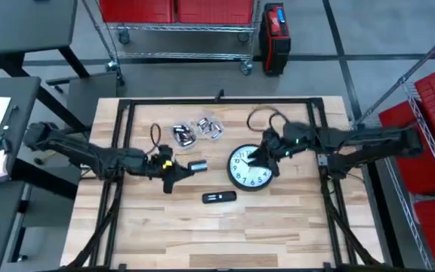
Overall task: Insert battery
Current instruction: Close the remote battery cover
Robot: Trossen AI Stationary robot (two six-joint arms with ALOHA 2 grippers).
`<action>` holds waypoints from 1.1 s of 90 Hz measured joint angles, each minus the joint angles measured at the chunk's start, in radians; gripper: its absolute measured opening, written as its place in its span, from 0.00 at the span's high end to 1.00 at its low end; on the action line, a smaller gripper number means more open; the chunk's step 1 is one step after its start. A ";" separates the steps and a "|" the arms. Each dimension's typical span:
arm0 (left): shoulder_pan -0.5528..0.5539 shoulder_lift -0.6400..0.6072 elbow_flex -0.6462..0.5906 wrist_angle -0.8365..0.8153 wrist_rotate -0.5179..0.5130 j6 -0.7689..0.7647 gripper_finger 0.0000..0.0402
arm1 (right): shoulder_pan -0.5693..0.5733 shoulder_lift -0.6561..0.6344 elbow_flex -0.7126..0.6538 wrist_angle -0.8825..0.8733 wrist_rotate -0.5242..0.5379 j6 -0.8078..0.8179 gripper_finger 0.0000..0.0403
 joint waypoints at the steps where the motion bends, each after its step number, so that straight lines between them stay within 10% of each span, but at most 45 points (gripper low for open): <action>1: -0.005 0.005 -0.008 0.006 0.000 -0.014 1.00 | 0.009 0.002 -0.012 0.019 0.011 0.013 0.63; 40: -0.112 0.398 -0.077 0.417 -0.011 -0.235 1.00 | 0.287 0.272 -0.152 0.344 0.295 0.170 0.64; 99: -0.162 0.830 -0.037 0.794 -0.078 -0.307 1.00 | 0.382 0.506 -0.151 0.619 0.302 0.275 0.64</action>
